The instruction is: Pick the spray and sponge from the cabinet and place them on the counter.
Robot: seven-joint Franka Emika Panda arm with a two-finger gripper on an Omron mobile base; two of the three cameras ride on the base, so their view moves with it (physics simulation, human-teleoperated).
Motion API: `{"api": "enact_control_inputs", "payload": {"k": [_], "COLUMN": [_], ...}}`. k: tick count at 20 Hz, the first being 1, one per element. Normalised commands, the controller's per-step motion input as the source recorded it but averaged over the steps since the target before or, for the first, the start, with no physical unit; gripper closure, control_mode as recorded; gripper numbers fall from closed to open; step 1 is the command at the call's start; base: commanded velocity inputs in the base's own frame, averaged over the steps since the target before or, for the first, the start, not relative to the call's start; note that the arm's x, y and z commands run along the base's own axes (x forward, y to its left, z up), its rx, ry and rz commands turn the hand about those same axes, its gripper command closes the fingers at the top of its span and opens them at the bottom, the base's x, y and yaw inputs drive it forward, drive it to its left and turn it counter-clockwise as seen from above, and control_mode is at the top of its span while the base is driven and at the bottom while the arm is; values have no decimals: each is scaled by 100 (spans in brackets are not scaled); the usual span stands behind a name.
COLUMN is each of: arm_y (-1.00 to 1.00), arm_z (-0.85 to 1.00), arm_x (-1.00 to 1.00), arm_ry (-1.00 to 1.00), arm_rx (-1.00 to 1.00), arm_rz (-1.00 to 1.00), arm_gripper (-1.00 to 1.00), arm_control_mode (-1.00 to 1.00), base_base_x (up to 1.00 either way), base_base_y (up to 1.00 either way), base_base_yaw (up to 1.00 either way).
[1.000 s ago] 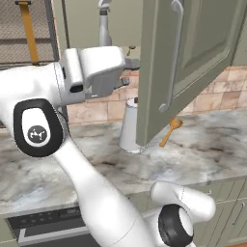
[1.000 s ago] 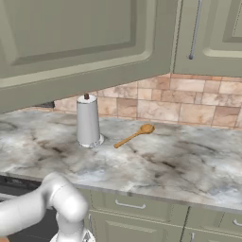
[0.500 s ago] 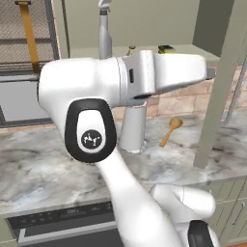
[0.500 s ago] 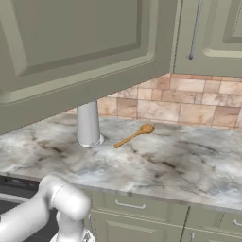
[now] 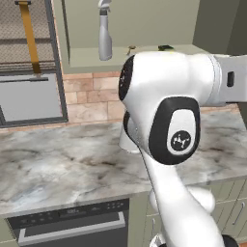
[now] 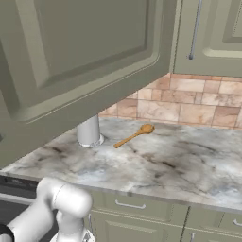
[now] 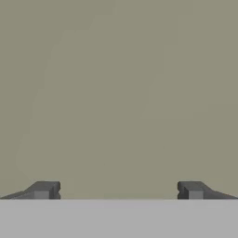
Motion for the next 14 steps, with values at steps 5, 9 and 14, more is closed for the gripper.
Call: {"api": "enact_control_inputs", "payload": {"k": [5, 9, 14], "arm_y": [-100, -100, -88], "arm_z": [0, 0, 1], "arm_x": [-48, -49, -35], "arm_ry": [-11, -10, -10], "arm_rx": [5, 5, 3], "arm_rz": [0, 0, 2], "arm_gripper": [-100, -100, -100], "arm_control_mode": [-100, -100, -100], "base_base_x": [0, 0, 0], "base_base_y": [0, 0, 0], "base_base_yaw": [0, 0, 0]}}
